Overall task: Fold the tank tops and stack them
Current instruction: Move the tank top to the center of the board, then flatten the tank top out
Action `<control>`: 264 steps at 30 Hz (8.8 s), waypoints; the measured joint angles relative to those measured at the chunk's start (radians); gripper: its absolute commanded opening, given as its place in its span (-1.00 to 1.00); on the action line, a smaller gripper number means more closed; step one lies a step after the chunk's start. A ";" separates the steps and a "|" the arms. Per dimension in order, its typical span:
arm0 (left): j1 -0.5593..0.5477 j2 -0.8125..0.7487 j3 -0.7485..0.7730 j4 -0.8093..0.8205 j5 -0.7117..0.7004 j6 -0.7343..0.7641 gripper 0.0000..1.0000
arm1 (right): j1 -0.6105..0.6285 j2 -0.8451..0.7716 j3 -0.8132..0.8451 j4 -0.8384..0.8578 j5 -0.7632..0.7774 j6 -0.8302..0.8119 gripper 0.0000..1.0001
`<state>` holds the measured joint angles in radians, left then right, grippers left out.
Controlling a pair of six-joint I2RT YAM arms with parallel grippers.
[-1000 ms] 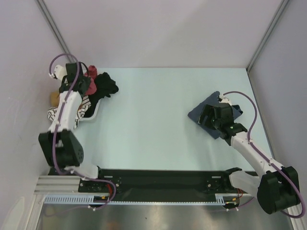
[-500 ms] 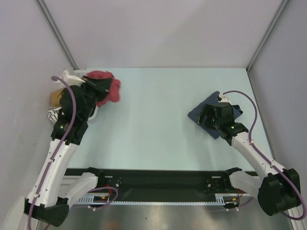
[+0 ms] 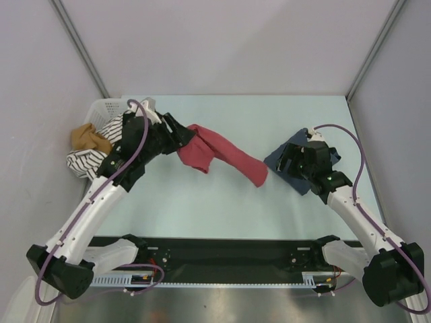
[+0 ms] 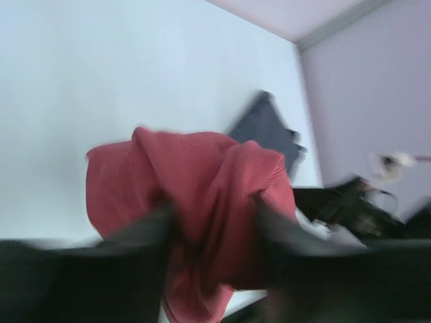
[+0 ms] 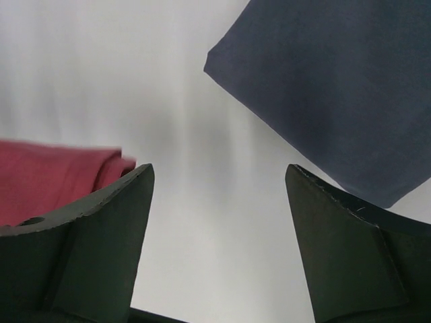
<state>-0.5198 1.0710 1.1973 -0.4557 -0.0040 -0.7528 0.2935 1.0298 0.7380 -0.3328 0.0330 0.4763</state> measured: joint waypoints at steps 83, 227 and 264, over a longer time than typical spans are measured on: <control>0.019 0.006 -0.389 -0.031 -0.219 0.209 -0.99 | 0.305 0.241 0.246 -0.142 -0.106 -0.068 -1.00; 0.364 0.477 -0.031 -0.115 -0.303 0.251 -0.30 | -0.021 0.550 0.084 0.190 -0.181 -0.084 -1.00; 0.075 0.507 -0.163 0.086 -0.077 0.238 0.32 | 0.001 0.566 0.072 0.256 -0.178 -0.079 -0.99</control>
<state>-0.4446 1.5780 1.0340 -0.3698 -0.0811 -0.5144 0.2943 1.5955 0.8101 -0.0772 -0.1452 0.3973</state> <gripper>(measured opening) 0.680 0.152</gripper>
